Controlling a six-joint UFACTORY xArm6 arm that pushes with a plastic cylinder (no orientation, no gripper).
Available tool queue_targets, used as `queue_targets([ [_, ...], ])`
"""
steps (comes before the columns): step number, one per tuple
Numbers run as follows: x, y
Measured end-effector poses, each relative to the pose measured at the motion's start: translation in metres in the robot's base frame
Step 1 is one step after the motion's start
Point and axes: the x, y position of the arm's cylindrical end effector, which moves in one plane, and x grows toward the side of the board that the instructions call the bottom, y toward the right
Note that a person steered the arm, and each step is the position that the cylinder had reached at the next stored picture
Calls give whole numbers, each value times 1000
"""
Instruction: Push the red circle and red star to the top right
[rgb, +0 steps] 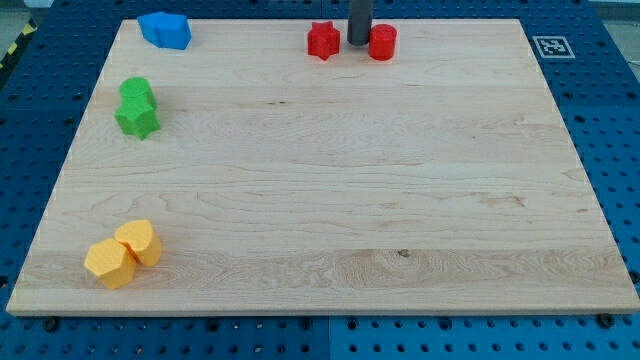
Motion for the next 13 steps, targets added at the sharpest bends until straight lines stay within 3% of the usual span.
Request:
queue_targets([
  [2, -47, -15],
  [4, -45, -119],
  [6, -34, -119],
  [10, 18, -22],
  [12, 67, -60],
  [13, 75, -37],
])
